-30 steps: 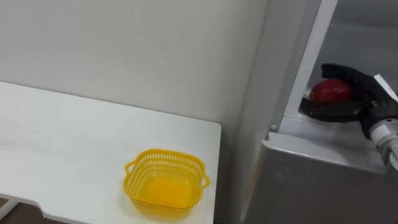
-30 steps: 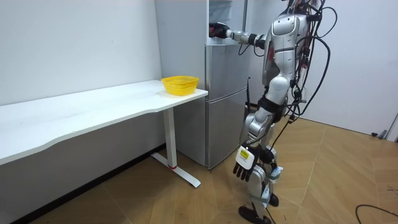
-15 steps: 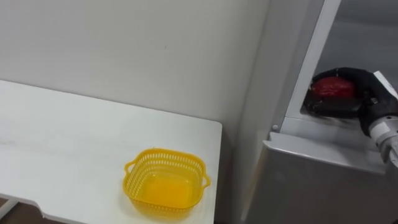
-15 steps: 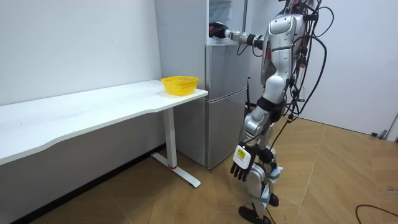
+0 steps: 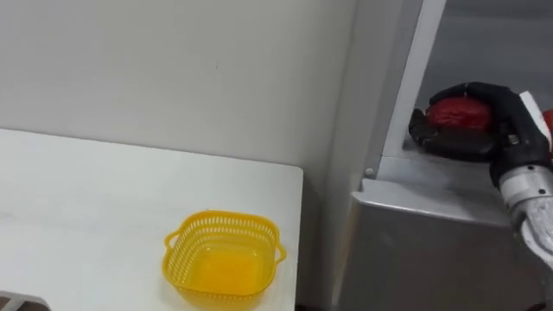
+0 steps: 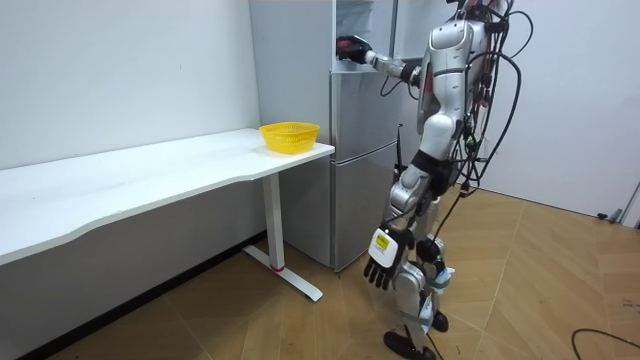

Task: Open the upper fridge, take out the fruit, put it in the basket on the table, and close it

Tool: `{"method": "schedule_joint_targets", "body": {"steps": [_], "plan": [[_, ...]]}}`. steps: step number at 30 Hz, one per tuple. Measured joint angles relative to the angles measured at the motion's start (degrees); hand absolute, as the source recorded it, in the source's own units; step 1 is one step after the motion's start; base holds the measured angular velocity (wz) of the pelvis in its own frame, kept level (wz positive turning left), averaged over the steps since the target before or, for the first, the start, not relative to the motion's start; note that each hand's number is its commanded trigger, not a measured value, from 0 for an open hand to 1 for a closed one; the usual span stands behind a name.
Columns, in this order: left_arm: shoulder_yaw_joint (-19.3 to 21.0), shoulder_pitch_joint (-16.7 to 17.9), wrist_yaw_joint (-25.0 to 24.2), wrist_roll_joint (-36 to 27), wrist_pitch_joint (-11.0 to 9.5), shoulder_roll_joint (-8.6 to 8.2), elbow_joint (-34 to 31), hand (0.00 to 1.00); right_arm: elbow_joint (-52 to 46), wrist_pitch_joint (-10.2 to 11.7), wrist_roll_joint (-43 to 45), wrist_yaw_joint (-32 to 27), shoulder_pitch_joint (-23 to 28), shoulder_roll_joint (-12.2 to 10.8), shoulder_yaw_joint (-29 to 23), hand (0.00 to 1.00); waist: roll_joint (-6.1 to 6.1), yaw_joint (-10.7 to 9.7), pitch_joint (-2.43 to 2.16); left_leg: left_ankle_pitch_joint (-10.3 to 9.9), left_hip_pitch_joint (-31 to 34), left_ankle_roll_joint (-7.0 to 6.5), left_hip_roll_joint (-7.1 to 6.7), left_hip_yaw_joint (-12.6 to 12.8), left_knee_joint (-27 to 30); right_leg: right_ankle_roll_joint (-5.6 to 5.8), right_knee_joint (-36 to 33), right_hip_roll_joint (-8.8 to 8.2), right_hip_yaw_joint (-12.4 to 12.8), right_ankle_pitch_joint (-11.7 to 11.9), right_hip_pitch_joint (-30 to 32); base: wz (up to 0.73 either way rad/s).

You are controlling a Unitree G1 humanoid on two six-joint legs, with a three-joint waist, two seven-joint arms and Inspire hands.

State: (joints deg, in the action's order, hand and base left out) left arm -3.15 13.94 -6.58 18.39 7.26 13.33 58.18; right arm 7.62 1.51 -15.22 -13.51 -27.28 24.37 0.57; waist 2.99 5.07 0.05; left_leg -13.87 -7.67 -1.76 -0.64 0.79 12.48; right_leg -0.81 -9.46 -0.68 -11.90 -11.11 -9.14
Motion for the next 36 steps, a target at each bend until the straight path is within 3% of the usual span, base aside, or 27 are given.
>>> {"method": "schedule_joint_targets", "body": {"steps": [3,6,8,11,14,16,19,26,31,36], "plan": [[-0.65,0.24,1.02,-0.05,-0.71,-0.93,-0.02,0.0,-6.65,0.55,-0.05,-0.25,4.52,-2.66,0.03,1.0,-0.84,-0.79,-0.12,0.0,0.16,0.0,0.07,0.3,-0.35,0.0,-0.02,0.04,-0.28,0.0,0.15,0.01],[-0.27,0.22,1.02,-0.03,-1.77,-1.53,0.17,0.0,-12.33,0.53,-0.16,0.17,9.28,-4.35,-0.04,1.0,-0.86,-1.24,-0.14,0.0,0.09,0.0,0.13,0.42,-0.65,0.0,-0.04,0.02,0.02,0.0,0.5,-0.02],[-0.25,0.11,1.03,0.02,-2.04,-2.01,0.9,0.0,-16.28,0.53,-0.17,1.26,12.31,-6.76,0.08,1.0,-1.0,-1.56,-0.22,0.0,0.21,0.0,0.1,0.76,-0.76,0.0,-0.21,0.03,0.21,0.0,0.88,-0.08],[-0.26,0.33,1.05,0.01,-2.41,-2.29,1.13,0.0,-19.22,0.53,0.15,1.64,14.22,-8.58,0.17,1.0,-1.05,-1.71,-0.22,0.0,0.33,0.0,0.04,1.02,-0.77,0.02,-0.32,-0.04,0.38,0.01,0.91,-0.05],[-0.25,0.07,1.03,0.03,-3.08,-2.35,1.24,0.0,-22.58,1.06,2.28,1.57,14.43,-8.82,0.27,1.0,-1.15,-1.7,-0.33,0.0,0.88,0.0,0.2,1.08,-0.72,0.11,-0.51,0.03,0.57,0.12,1.46,-0.01],[-0.31,-0.01,0.99,0.07,-4.0,-2.4,1.85,0.0,-24.73,3.36,4.59,1.68,14.41,-8.83,0.45,1.0,-1.41,-1.66,-0.3,-0.01,0.9,0.0,0.14,0.94,-0.72,0.09,-0.54,0.06,0.61,0.18,1.37,0.04],[-0.32,-0.62,0.99,0.05,-4.22,-3.01,3.68,0.0,-26.77,4.83,8.26,1.74,14.41,-8.86,0.49,1.0,-1.8,-1.62,-0.18,-0.01,0.48,0.0,0.1,0.8,-0.86,0.09,-0.54,0.09,0.58,0.18,1.0,0.0],[-1.58,-0.84,0.86,0.19,-4.82,-3.58,4.05,0.0,-29.47,5.49,15.87,3.56,14.42,-9.01,4.77,1.0,-1.88,-0.42,-0.02,0.01,1.02,0.0,0.21,0.92,-1.09,0.08,-1.21,0.13,0.6,0.18,2.14,-0.03],[-2.8,-1.09,0.39,0.11,-5.29,-2.84,4.08,0.0,-30.42,5.48,20.75,7.87,13.68,-9.04,9.37,1.0,-0.39,0.9,-0.05,0.02,1.35,-0.01,0.15,0.65,-0.81,0.08,-1.16,0.05,0.13,0.17,2.2,0.04],[-4.05,-2.23,-0.39,-0.25,-5.35,-1.66,4.04,0.0,-30.21,5.5,25.27,10.54,11.18,-8.82,14.35,1.0,1.09,3.08,0.47,0.02,1.18,-0.01,0.18,0.45,-0.67,0.09,-1.1,0.03,0.08,0.17,2.02,0.0]]}}
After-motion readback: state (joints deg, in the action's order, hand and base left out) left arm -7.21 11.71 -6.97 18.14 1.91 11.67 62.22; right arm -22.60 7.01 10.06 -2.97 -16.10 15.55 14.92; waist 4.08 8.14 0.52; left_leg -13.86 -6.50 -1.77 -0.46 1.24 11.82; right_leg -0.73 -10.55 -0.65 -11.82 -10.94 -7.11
